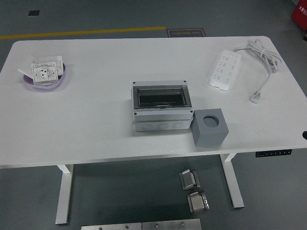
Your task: Pick up the cylinder from the cube,place it in the box,flap close box
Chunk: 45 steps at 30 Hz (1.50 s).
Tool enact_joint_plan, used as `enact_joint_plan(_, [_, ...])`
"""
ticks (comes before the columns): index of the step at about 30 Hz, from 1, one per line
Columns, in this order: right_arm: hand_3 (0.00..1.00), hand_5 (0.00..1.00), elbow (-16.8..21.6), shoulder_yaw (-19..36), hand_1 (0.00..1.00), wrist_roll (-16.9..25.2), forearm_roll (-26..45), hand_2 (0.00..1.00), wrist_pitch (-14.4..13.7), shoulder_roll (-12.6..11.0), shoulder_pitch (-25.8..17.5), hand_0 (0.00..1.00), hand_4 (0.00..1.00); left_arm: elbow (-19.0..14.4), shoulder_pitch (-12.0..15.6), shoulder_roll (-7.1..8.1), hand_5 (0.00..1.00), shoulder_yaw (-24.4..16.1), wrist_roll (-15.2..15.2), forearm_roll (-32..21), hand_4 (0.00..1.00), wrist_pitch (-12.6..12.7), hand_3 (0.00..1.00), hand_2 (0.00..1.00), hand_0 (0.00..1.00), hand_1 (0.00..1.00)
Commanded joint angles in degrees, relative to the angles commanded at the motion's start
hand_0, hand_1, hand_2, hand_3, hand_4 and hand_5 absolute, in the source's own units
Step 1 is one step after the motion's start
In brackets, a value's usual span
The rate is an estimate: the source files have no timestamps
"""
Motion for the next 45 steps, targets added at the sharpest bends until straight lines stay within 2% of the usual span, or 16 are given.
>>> enact_joint_plan(13, [0.676, 0.306, -0.2, -0.2, 0.667, 0.1, -0.5, 0.667, 0.7, 0.4, 0.0, 0.631, 0.738, 0.1, -0.5, 0.04, 0.358, 0.2, 0.0, -0.3, 0.587, -0.1, 0.665, 0.590, 0.690, 0.681])
enact_joint_plan(45, [0.714, 0.339, -0.1, -0.2, 0.673, 0.3, -1.4, 0.682, 0.5, 0.5, -0.2, 0.659, 0.767, 0.2, -0.3, -0.09, 0.365, 1.3, 0.1, -1.7, 0.627, -0.2, 0.672, 0.591, 0.692, 0.681])
